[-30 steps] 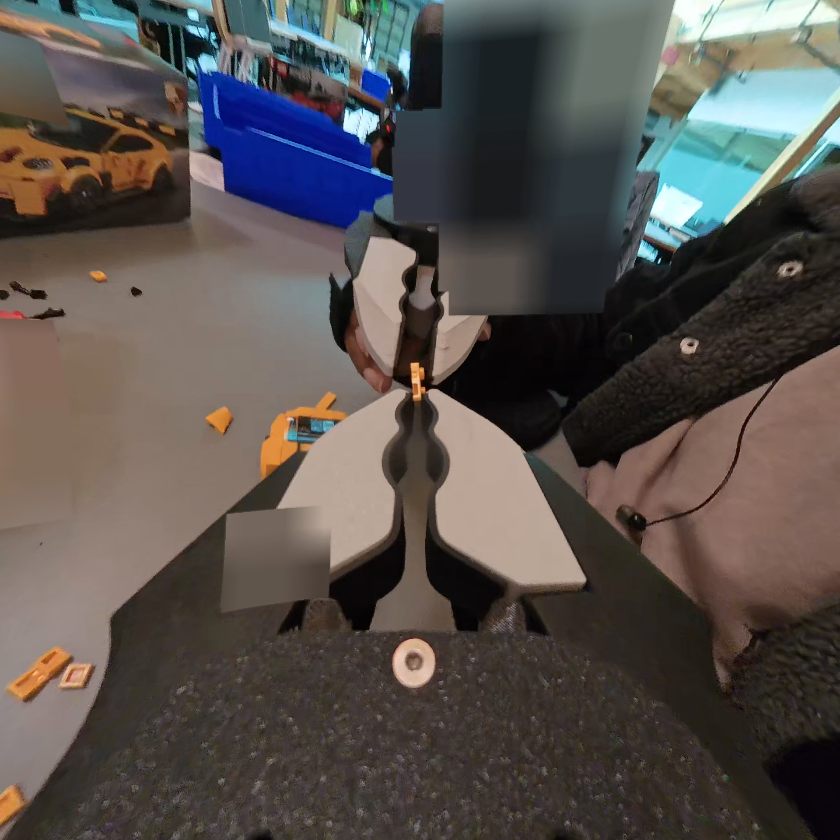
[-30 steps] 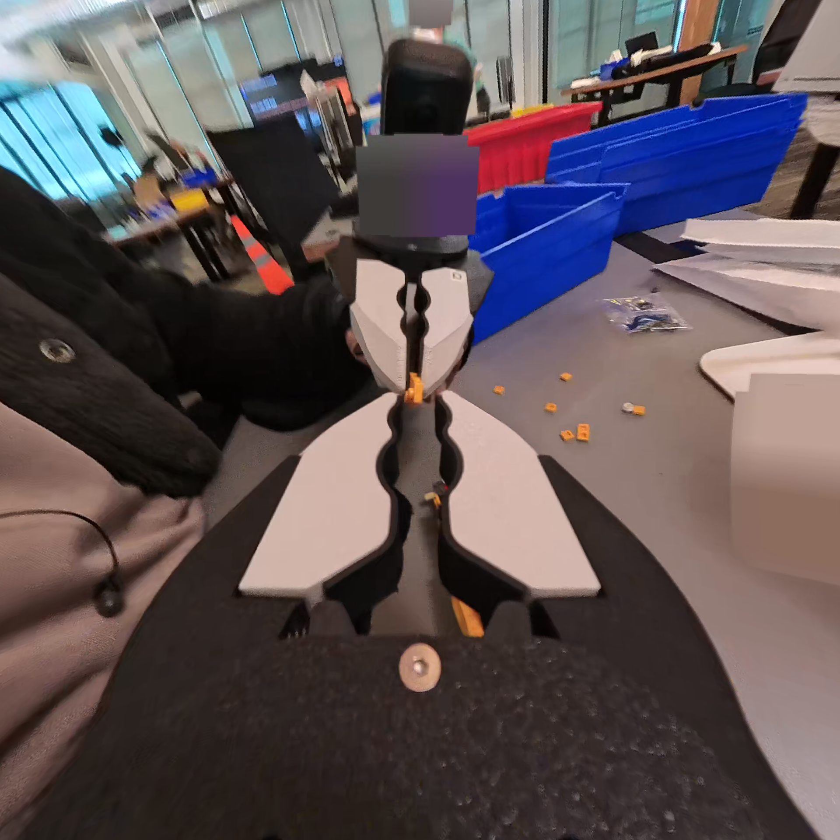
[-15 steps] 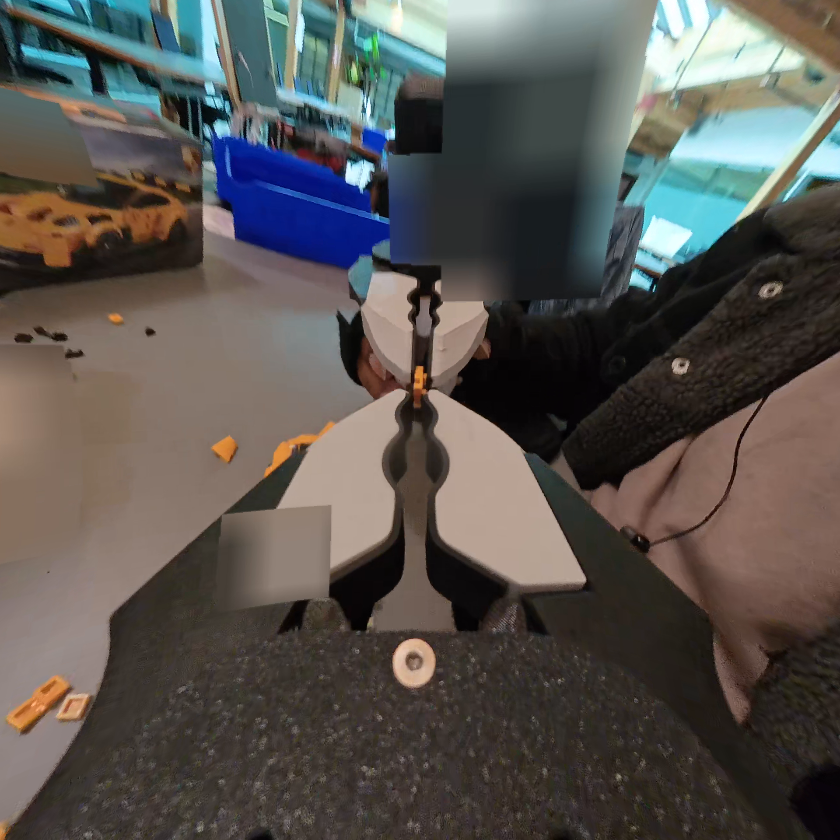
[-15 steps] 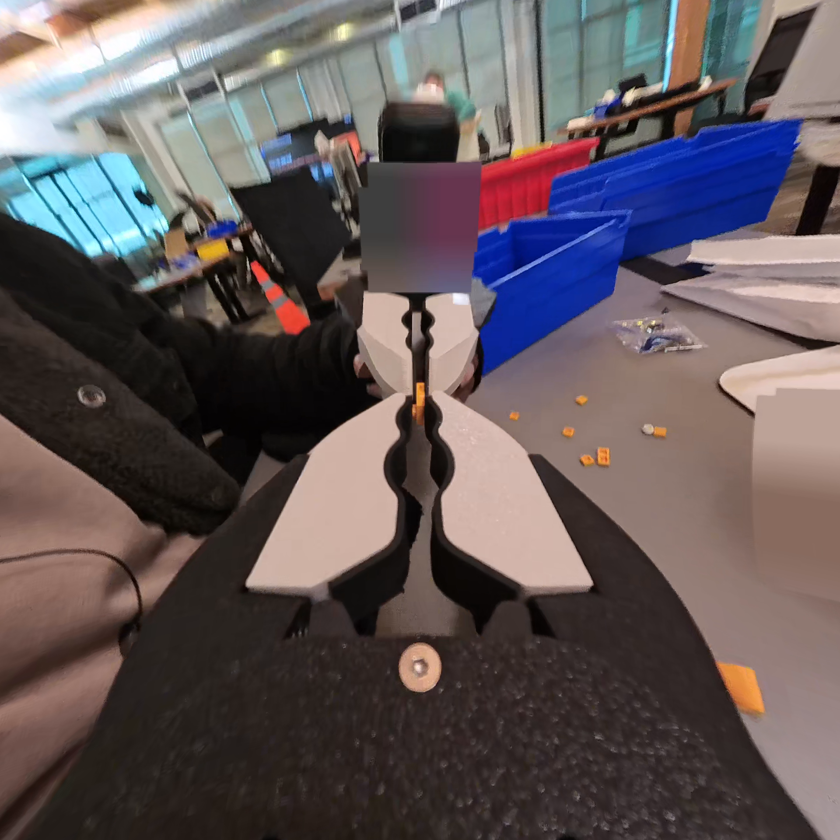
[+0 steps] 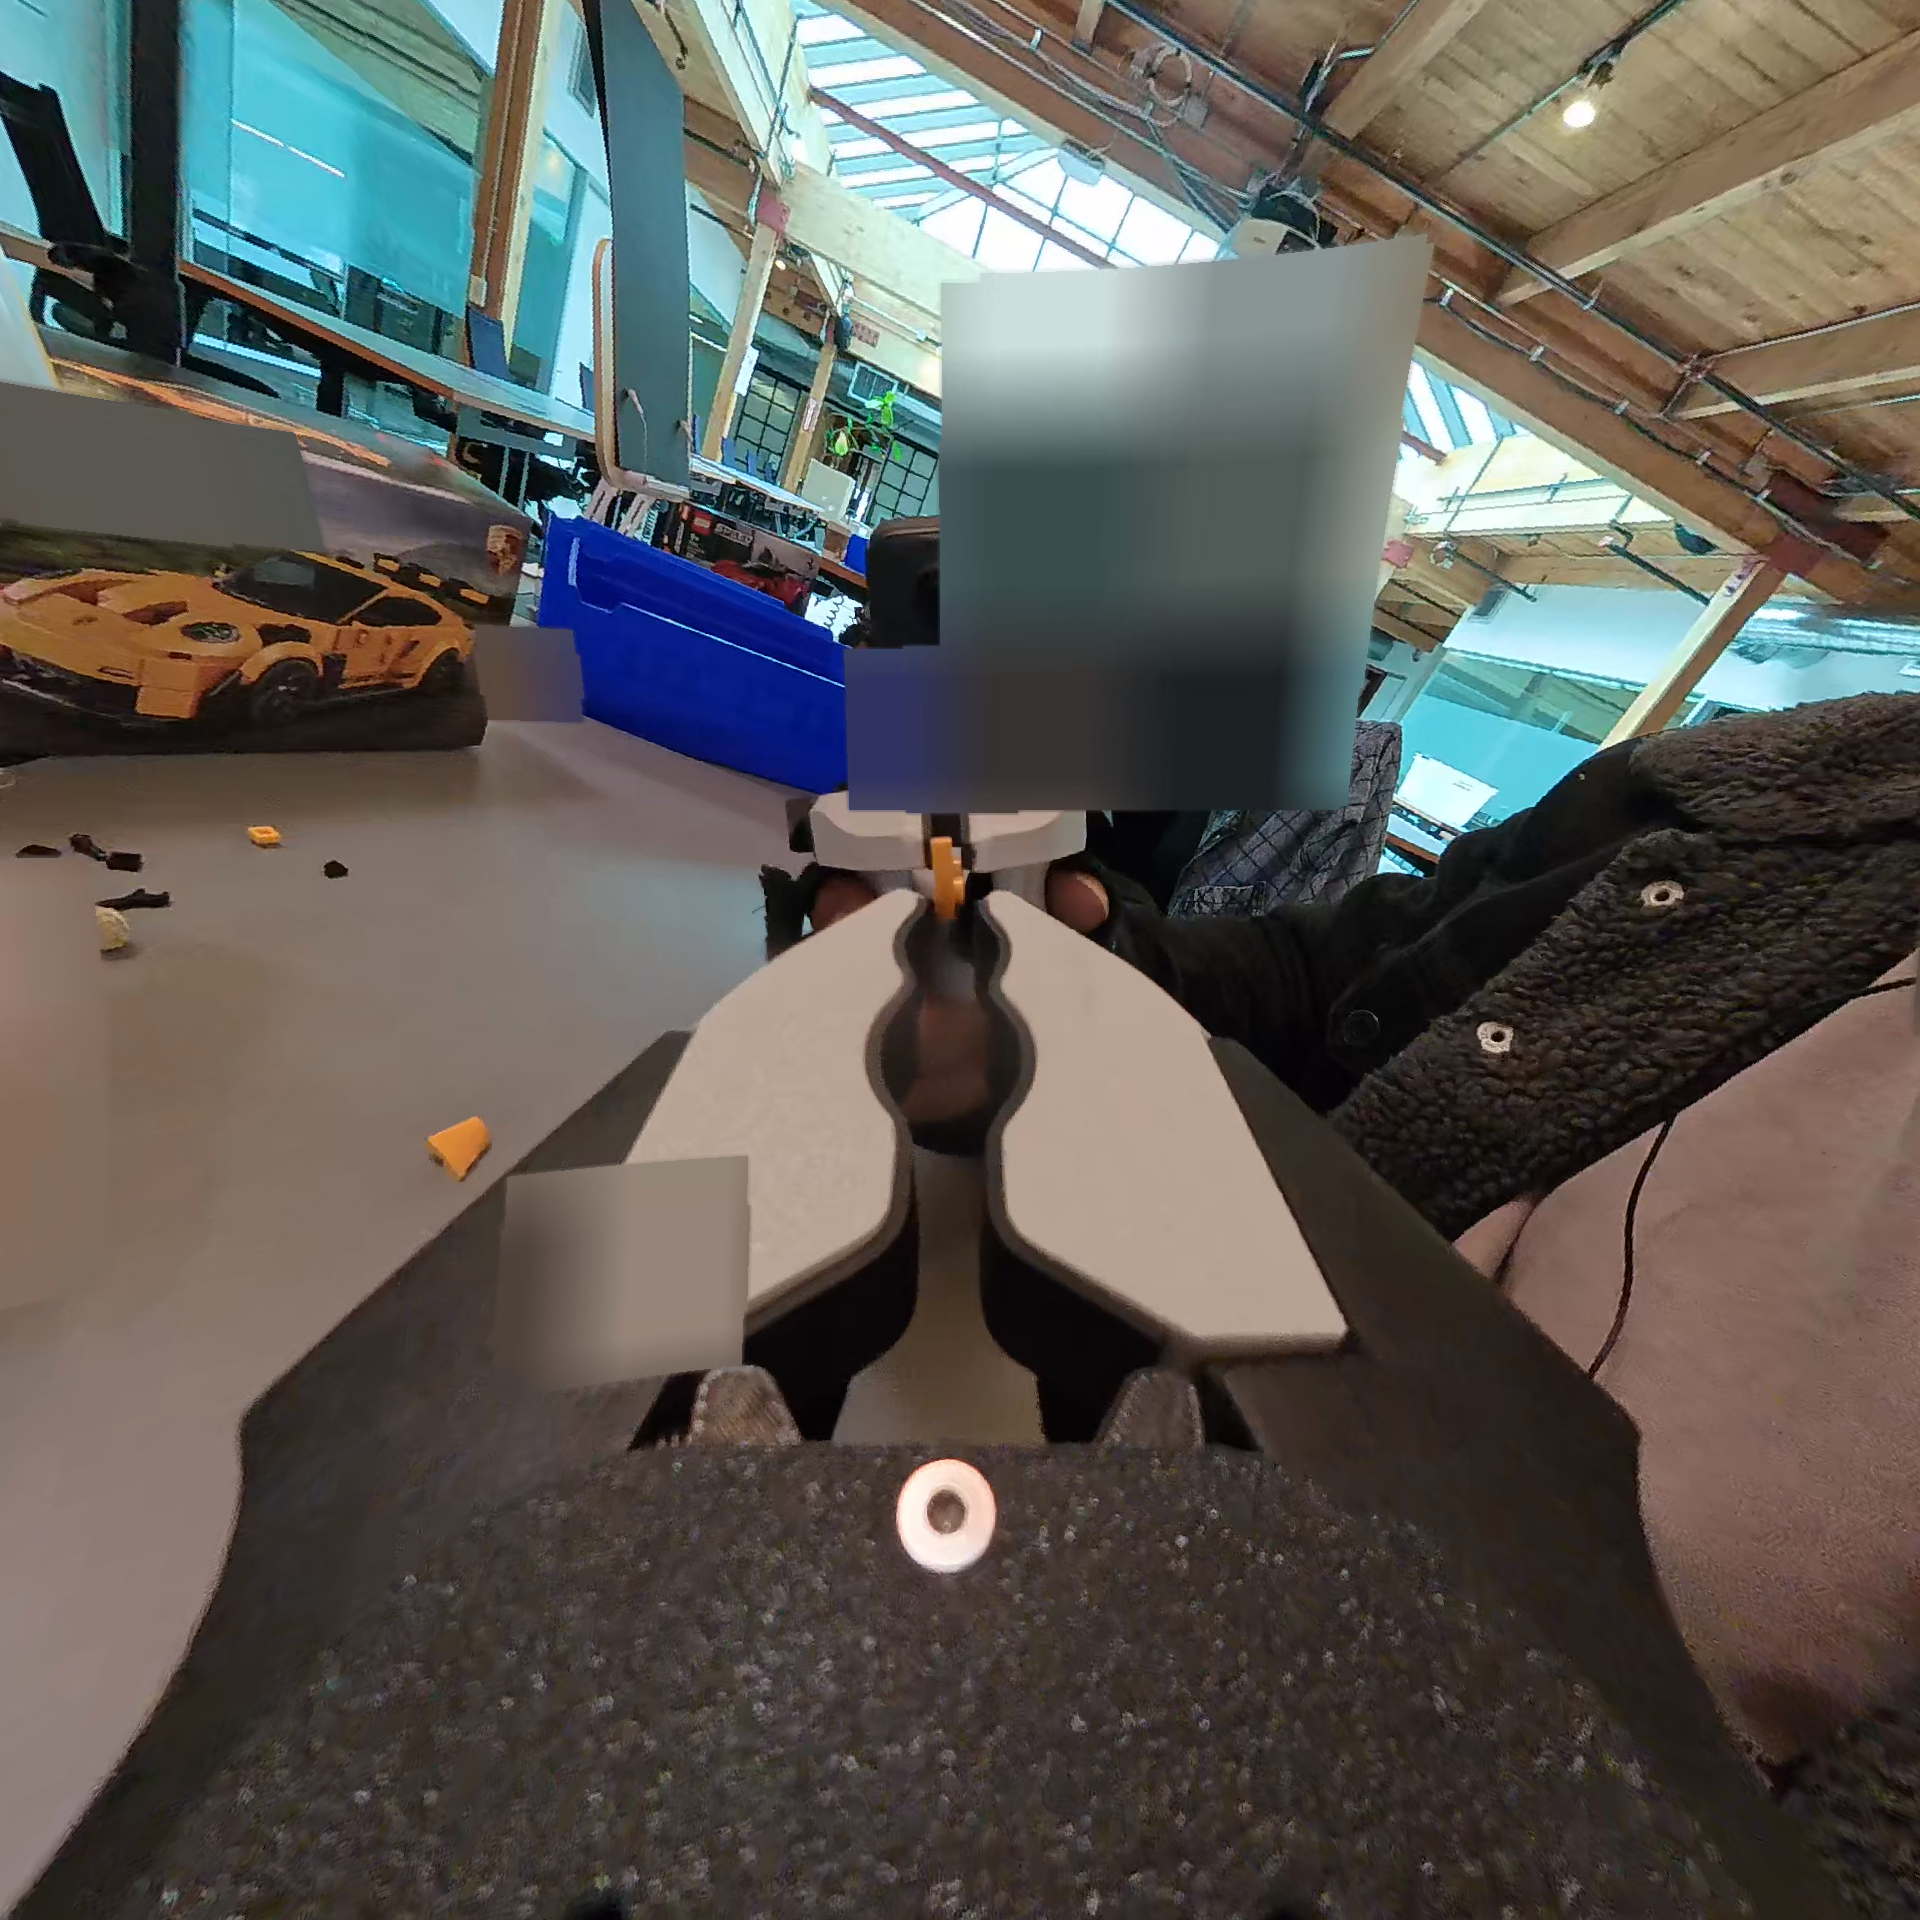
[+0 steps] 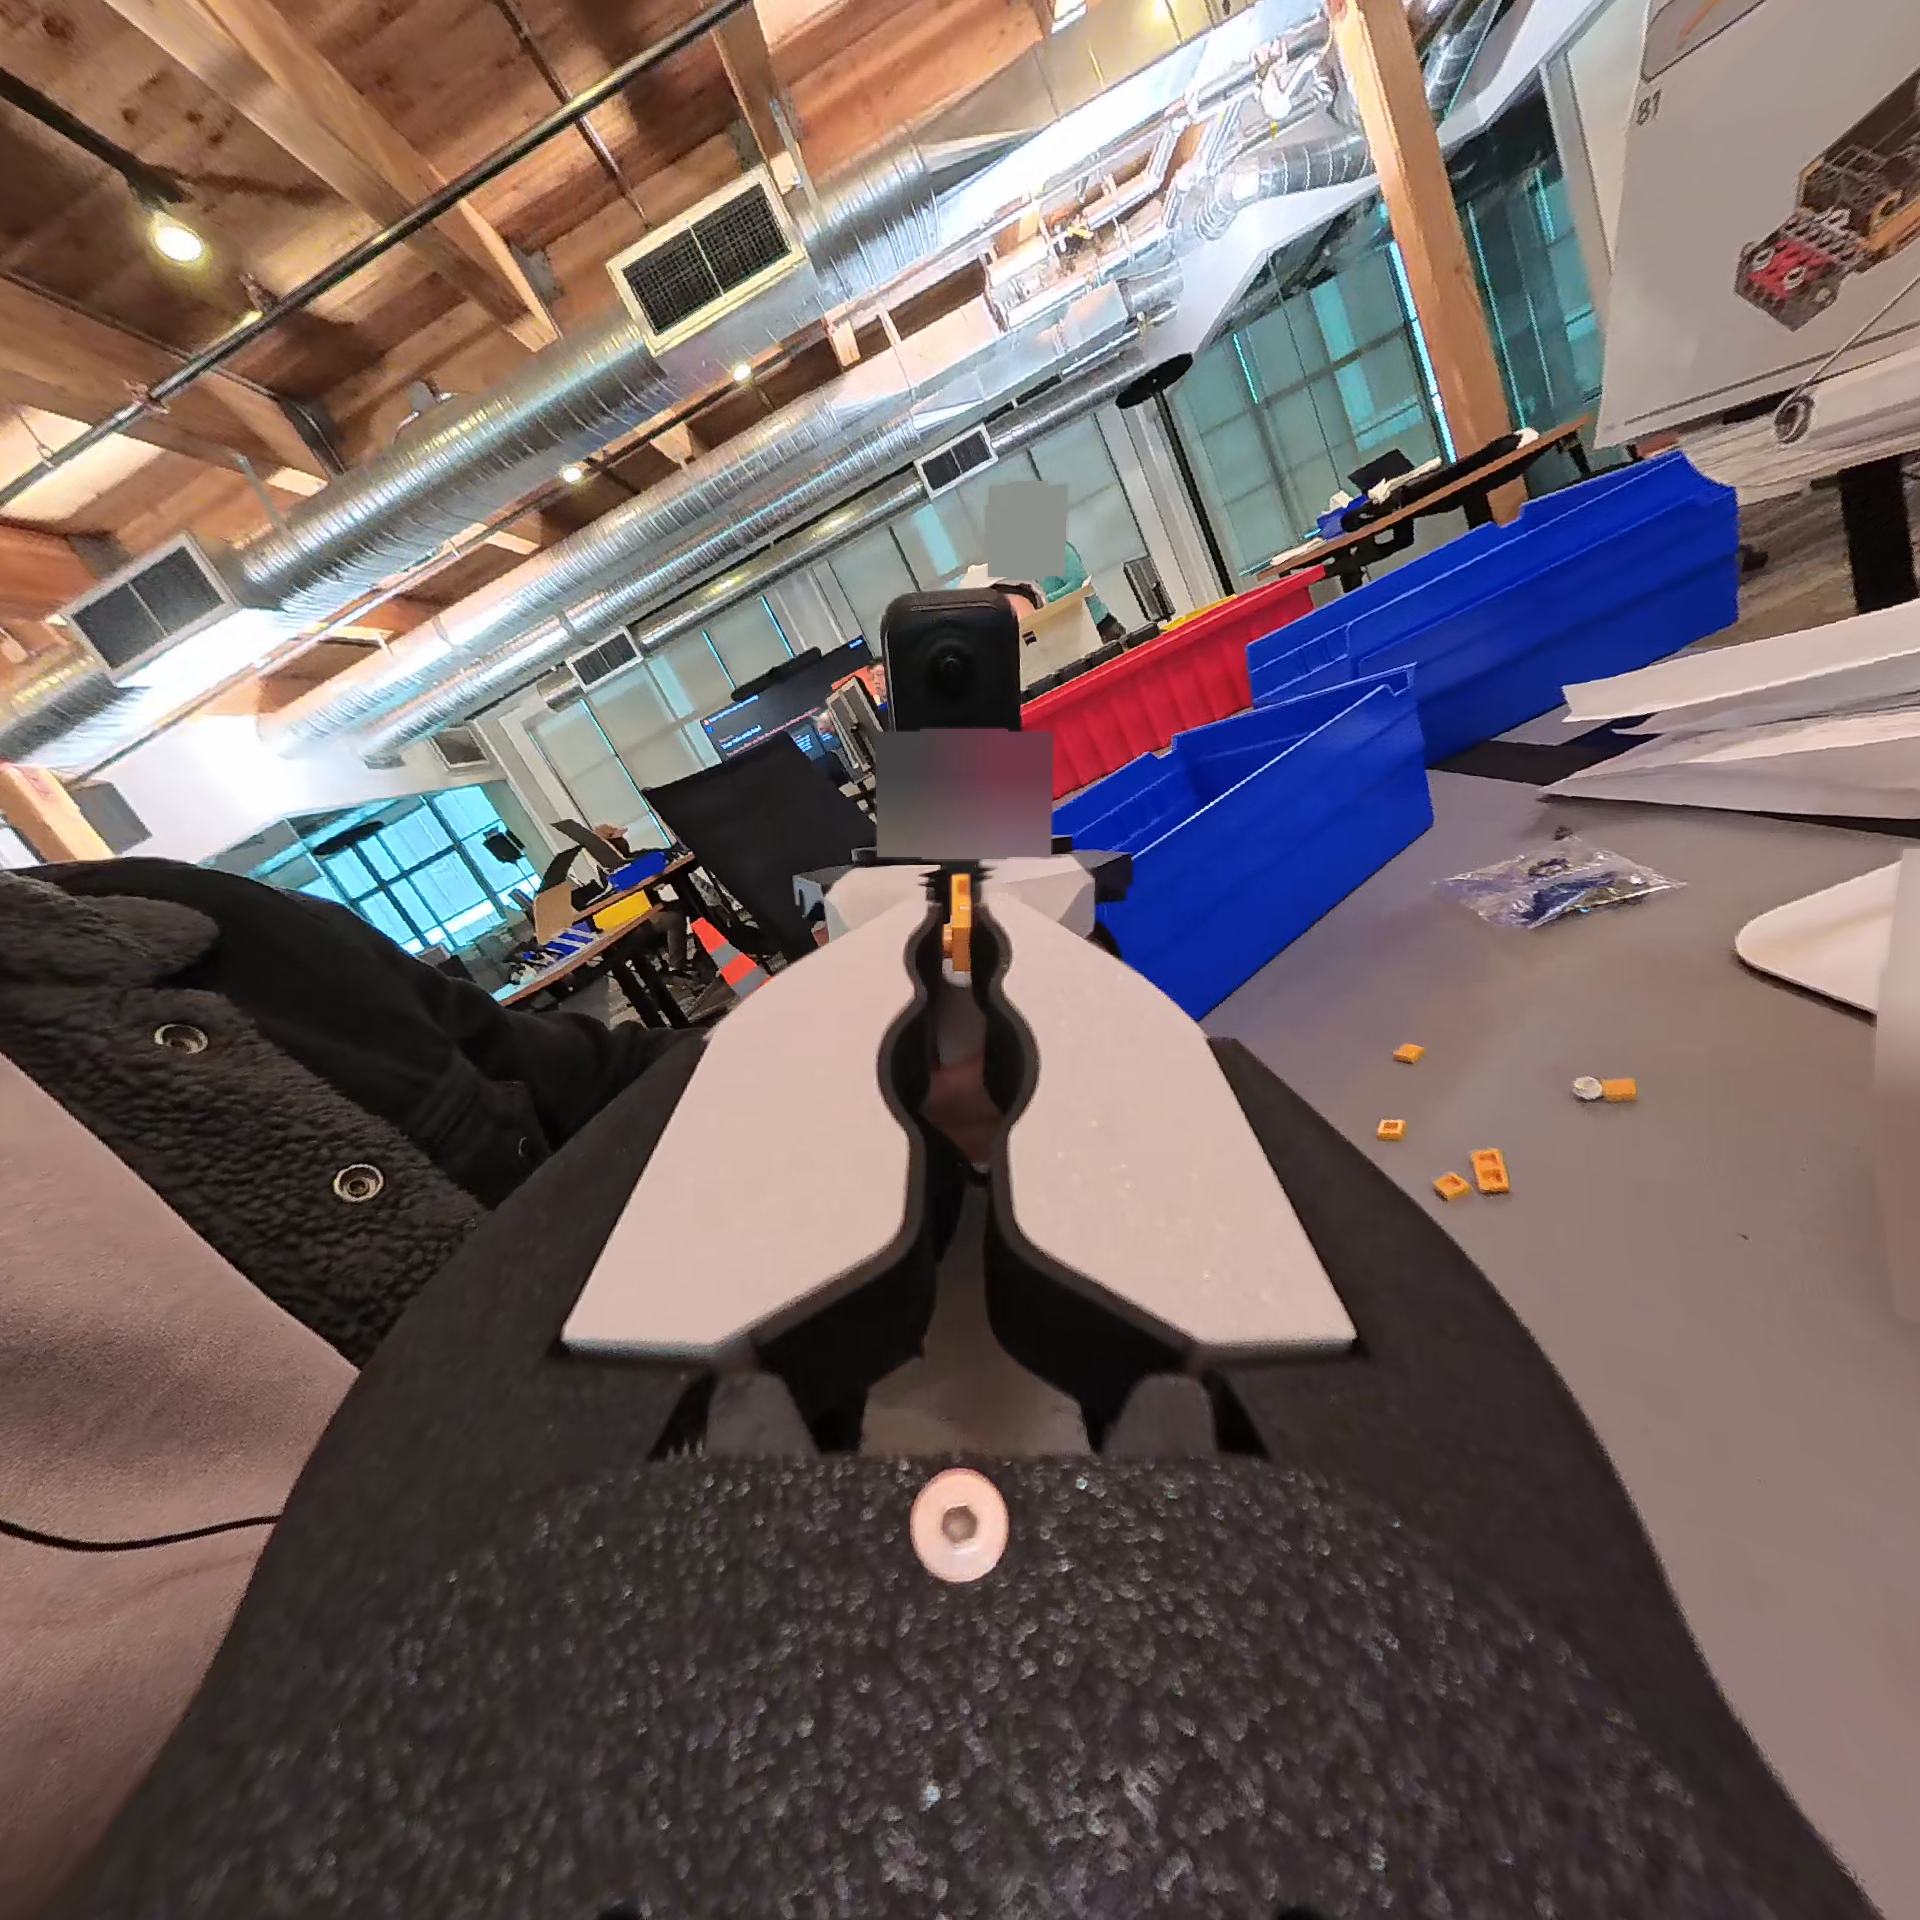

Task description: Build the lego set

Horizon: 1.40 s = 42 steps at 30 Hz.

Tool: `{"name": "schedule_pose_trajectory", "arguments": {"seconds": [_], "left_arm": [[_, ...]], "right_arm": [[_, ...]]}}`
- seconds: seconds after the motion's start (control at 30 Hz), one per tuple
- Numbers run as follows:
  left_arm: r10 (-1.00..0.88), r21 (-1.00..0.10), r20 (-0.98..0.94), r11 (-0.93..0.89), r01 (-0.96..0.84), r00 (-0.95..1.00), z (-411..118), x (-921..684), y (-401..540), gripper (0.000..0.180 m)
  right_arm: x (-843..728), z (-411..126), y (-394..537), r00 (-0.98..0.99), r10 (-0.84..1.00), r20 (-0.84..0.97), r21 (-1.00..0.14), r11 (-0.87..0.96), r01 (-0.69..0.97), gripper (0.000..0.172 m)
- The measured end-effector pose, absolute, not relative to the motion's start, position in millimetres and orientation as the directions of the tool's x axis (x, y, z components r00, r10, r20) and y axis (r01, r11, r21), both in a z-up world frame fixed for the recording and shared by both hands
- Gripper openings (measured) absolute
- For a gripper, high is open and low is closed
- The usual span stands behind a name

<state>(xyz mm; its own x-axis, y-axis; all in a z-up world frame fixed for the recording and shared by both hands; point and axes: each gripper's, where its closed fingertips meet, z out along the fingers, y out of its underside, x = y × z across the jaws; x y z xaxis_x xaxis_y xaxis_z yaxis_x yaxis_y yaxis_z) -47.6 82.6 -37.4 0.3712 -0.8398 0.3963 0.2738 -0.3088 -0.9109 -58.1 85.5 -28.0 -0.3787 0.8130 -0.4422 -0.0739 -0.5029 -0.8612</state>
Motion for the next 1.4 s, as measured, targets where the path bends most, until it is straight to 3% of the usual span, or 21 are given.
{"name": "schedule_pose_trajectory", "arguments": {"seconds": [0.53, 0.73, 0.9, 1.17, 1.27, 1.4], "left_arm": [[-0.847, -0.92, 0.389, -0.375, 0.111, 0.361, -53.7, -49.8, 73.4, 0.002], [-0.838, -0.902, 0.413, -0.43, 0.037, 0.357, -68.6, -51.3, 71.2, 0.002], [-0.844, -0.895, 0.417, -0.446, -0.01, 0.337, -76.2, -46.7, 66.2, 0.002], [-0.846, -0.901, 0.415, -0.433, 0.023, 0.336, -72.9, -47.7, 67.7, 0.002], [-0.844, -0.9, 0.417, -0.434, 0.026, 0.337, -74.3, -45.8, 68.2, 0.01], [-0.835, -0.883, 0.457, -0.467, 0.045, 0.307, -73.6, -43.5, 65.8, 0.003]], "right_arm": [[-56.9, -53.2, 71.8, -0.393, 0.866, -0.311, -0.95, -0.294, 0.103, 0.005], [-54.1, -56.4, 73.0, -0.396, 0.872, -0.29, -0.957, -0.261, 0.127, 0.013], [-56.8, -69.2, 66.2, -0.396, 0.878, -0.27, -0.959, -0.21, 0.188, 0.007], [-56.6, -66.4, 67.1, -0.403, 0.855, -0.326, -0.944, -0.271, 0.189, 0.005], [-57.3, -62.4, 64.9, -0.415, 0.838, -0.356, -0.934, -0.31, 0.176, 0.004], [-57.9, -63.5, 65.1, -0.409, 0.842, -0.352, -0.936, -0.304, 0.179, 0.004]]}}
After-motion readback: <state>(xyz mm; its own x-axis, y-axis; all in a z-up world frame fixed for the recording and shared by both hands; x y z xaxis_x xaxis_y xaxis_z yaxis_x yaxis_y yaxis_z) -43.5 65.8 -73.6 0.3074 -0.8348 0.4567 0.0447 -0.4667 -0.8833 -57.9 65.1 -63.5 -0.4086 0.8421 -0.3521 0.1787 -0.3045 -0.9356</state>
